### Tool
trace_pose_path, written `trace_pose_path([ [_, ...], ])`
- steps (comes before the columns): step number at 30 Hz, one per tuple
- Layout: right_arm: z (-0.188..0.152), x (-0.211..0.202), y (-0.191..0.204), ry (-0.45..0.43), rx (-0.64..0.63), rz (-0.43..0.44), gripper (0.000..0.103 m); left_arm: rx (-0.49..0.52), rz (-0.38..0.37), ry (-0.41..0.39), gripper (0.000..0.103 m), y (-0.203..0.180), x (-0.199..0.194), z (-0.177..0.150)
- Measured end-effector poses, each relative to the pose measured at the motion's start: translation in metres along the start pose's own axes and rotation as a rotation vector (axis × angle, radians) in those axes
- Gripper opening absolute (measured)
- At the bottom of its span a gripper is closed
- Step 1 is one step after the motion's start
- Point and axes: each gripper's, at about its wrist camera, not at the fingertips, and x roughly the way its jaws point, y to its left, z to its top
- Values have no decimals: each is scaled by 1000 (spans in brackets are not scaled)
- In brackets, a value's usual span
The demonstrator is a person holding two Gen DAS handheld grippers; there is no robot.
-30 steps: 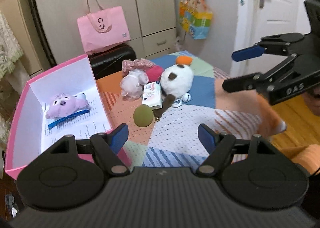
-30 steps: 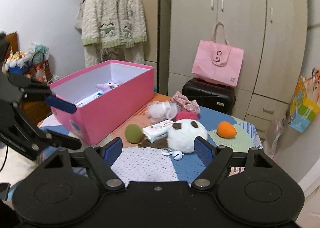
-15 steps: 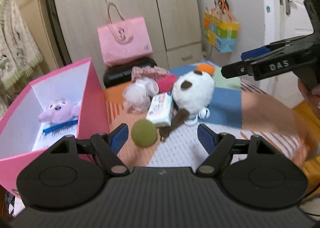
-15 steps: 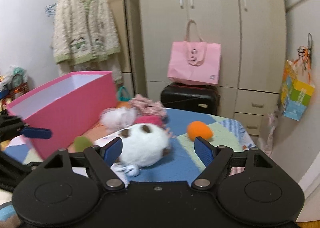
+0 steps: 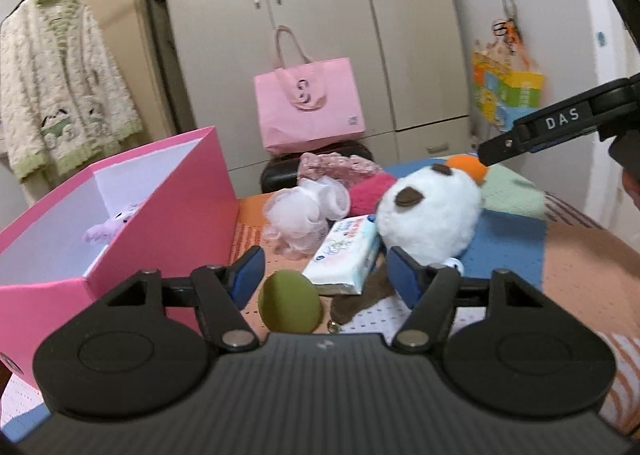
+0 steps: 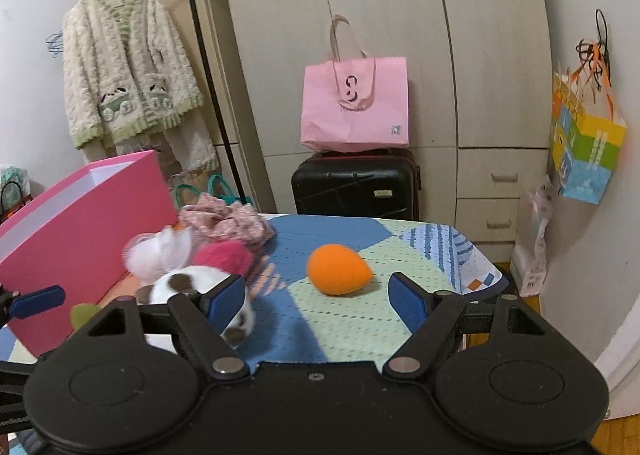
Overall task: Organize soft objects
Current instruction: 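Withdraw the left tool from the box toward the green ball on the table, then close the left gripper on the green ball while the right gripper closes on the orange sponge, then carry the green ball and orange sponge with both grippers over the pink box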
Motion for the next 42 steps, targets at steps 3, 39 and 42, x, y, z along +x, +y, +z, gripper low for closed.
trace_pose_path([
  [3, 4, 13, -4, 21, -13, -5, 82, -34, 33, 14, 49, 1, 3, -1],
  [39, -9, 22, 0, 48, -19, -35, 48, -153, 21, 134, 35, 18, 14, -7],
  [42, -16, 10, 5, 43, -28, -40, 48, -158, 2, 138, 35, 19, 9, -8],
])
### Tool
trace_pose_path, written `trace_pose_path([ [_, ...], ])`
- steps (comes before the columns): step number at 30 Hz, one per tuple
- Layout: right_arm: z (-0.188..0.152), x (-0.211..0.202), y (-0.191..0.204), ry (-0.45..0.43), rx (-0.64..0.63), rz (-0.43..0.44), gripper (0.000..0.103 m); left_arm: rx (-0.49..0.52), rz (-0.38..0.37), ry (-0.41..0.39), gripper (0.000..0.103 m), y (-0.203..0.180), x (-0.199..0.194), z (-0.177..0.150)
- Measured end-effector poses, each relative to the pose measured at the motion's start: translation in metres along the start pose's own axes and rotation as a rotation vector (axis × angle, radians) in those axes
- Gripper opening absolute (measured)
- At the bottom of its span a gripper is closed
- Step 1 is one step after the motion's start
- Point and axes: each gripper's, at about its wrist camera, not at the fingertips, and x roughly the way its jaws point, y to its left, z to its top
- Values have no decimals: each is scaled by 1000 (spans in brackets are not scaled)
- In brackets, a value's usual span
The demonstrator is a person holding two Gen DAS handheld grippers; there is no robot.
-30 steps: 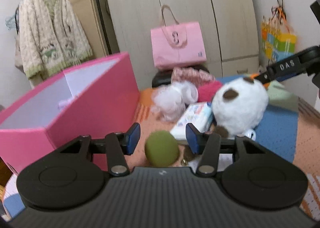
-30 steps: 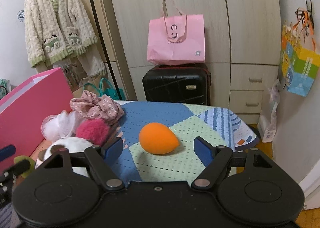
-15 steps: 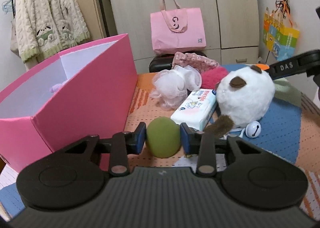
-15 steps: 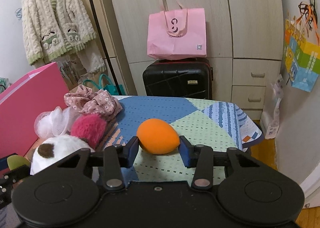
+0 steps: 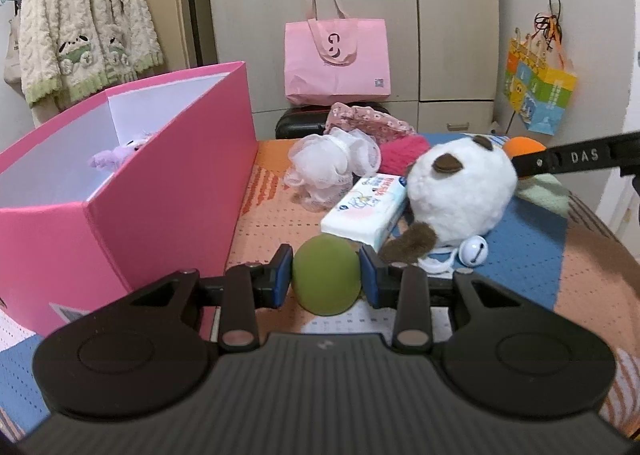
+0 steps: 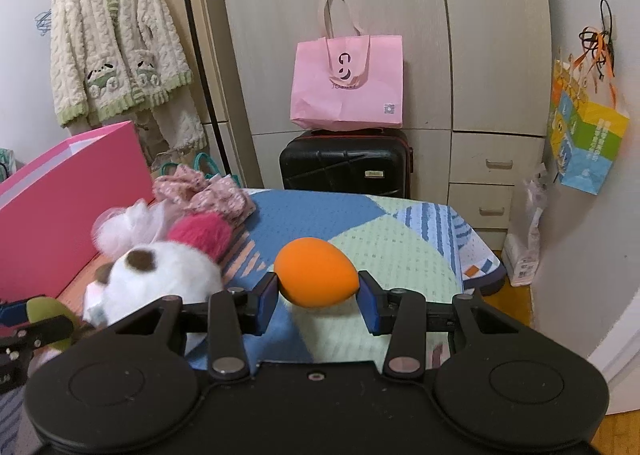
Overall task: Organize soft objects
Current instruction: 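Carry the green ball and orange sponge with both grippers over the pink box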
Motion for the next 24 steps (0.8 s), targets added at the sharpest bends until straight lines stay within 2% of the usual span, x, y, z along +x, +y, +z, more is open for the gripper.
trace_pose_path([
  [12, -32, -45, 27, -8, 14, -10, 48, -39, -75, 25, 35, 13, -25, -6],
  [20, -48, -78, 68, -5, -41, 22, 48, -75, -140, 57, 35, 27, -40, -12],
  [24, -56, -91, 91, 17, -90, 43, 48, -111, -192, 99, 35, 41, -43, -15],
])
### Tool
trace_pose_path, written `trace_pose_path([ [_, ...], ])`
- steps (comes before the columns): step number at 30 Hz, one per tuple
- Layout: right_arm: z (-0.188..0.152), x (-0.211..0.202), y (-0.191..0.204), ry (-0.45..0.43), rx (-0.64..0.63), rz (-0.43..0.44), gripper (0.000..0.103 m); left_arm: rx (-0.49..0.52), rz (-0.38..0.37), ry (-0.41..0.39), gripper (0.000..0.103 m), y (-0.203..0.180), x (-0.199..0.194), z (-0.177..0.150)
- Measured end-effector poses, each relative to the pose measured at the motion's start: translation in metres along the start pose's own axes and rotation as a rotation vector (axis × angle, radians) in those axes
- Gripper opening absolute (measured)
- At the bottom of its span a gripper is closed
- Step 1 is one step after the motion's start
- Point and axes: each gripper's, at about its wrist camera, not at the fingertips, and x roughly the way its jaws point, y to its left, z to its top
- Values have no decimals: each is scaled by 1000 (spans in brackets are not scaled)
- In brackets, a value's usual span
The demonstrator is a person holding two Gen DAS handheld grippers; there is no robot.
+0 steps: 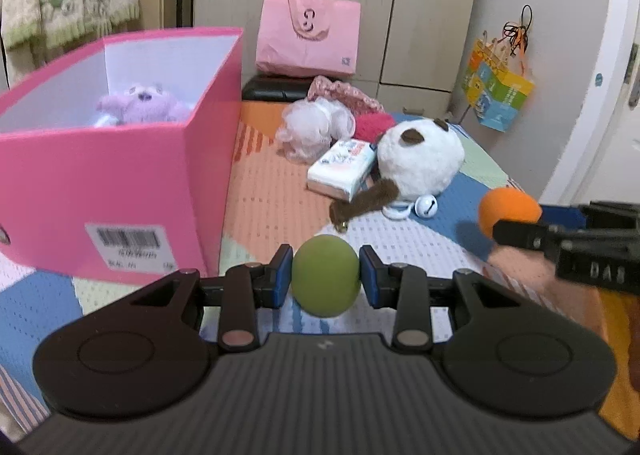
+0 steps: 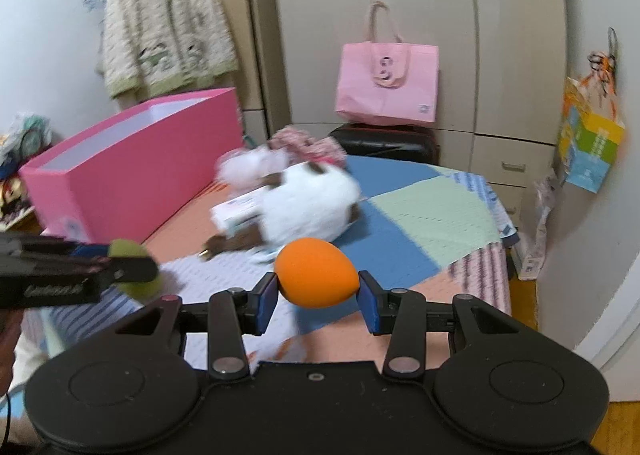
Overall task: Organize soft objects
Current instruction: 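Carry the green ball and orange sponge with both grippers over the pink box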
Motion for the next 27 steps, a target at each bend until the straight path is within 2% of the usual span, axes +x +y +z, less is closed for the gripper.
trace_pose_path([
  [10, -6, -27, 51, 44, -81, 86, 48, -59, -46, 50, 35, 30, -27, -5],
  [18, 3, -39, 74, 93, -55, 211, 48, -1, -70, 33, 35, 44, -60, 2],
  [27, 23, -42, 103, 113, -40, 351, 48, 12, -141, 53, 35, 68, -90, 13],
])
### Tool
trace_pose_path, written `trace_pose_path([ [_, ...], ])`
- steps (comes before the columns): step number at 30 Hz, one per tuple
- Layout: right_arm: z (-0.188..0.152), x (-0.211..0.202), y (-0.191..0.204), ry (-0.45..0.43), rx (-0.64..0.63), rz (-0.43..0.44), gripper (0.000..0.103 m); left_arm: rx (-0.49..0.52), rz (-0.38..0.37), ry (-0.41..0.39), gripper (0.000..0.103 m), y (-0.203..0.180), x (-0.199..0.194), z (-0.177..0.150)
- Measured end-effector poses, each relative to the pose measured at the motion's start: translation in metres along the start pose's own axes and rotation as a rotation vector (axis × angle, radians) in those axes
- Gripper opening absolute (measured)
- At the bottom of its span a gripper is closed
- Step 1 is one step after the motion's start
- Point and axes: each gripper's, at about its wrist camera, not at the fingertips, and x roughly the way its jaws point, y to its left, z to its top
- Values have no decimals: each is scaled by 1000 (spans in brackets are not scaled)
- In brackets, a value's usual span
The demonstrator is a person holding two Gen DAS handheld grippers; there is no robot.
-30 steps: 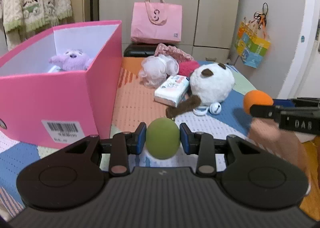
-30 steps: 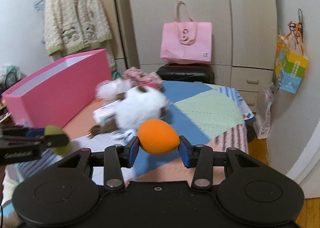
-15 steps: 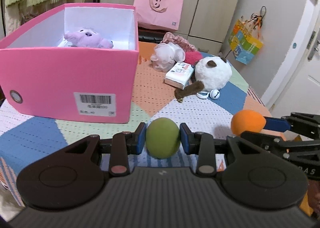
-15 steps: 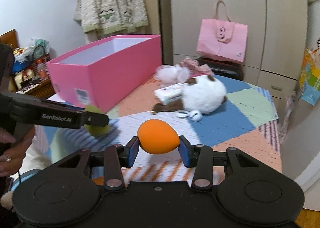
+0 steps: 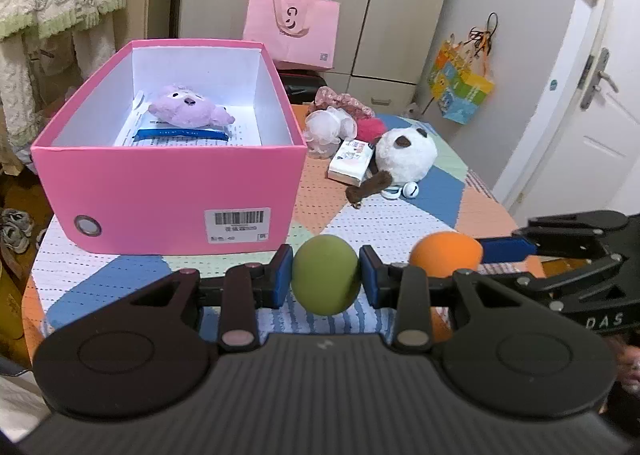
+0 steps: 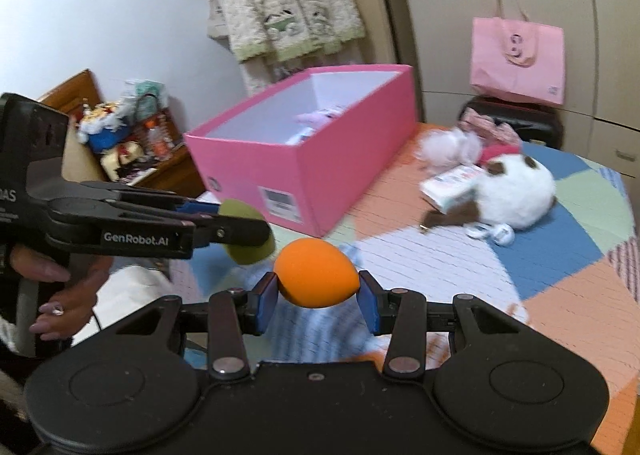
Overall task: Organize soft objects
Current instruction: 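Carry the green ball and orange sponge with both grippers over the pink box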
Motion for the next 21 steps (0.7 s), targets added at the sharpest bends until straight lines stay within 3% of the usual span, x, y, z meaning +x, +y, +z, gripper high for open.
trace_pose_path([
  [13, 60, 11, 46, -123, -145, 1, 49, 59, 18, -132, 35, 30, -42, 38],
  [21, 102, 48, 51, -183, -226, -50, 49, 36, 37, -192, 35, 64, -34, 73],
])
